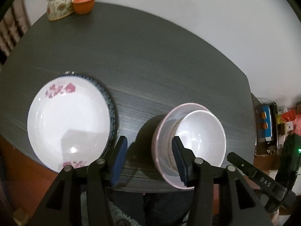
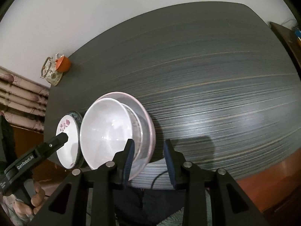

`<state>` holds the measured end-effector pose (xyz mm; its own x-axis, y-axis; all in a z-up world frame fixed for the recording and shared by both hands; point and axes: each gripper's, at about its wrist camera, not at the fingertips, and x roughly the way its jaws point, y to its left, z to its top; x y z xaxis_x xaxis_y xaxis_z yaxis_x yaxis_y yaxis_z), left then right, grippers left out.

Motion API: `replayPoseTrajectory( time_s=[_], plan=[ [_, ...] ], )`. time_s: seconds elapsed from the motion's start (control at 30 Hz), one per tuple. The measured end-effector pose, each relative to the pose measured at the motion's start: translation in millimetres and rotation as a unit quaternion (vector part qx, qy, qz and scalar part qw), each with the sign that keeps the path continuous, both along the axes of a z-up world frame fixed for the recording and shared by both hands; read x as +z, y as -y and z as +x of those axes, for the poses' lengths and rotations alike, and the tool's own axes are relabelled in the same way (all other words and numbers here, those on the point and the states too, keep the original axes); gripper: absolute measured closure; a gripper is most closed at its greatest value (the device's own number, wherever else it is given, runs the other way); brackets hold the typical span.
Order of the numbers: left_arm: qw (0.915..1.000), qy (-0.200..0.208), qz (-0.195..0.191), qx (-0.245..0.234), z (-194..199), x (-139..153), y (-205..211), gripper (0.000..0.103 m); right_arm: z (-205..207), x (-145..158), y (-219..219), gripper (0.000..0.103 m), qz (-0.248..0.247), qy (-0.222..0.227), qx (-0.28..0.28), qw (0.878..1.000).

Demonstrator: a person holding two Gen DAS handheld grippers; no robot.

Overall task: Organize plates and bowls
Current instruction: 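Grasp the pink bowl rim holding the nested bowls with both tools, then carry the nested pink bowl stack over the plate stack with both tools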

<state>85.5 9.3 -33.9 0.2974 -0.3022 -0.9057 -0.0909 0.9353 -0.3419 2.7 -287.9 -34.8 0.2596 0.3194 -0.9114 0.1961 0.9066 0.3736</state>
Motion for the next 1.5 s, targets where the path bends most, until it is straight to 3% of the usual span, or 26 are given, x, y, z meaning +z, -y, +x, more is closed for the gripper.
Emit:
replayPoseTrajectory(
  time_s=[0.4, 0.8, 1.5],
  plan=[
    [0.9989, -0.046, 0.003, 0.009, -1.2, -23.9, 0.7, 0.055, 1.2, -17.6, -2.2, 0.070, -0.014, -0.027, -0.004, 1.000],
    [0.9979, -0.063, 0.012, 0.011, 5.8, -40.5, 12.0, 0.055, 8.4, -30.3, -14.7, 0.070, -0.024, -0.039, 0.007, 0.999],
    [0.9963, -0.084, 0.012, 0.002, 15.8, -61.7, 21.4, 0.070, 19.6, -45.9, -18.8, 0.070, -0.037, -0.051, 0.007, 0.998]
  ],
)
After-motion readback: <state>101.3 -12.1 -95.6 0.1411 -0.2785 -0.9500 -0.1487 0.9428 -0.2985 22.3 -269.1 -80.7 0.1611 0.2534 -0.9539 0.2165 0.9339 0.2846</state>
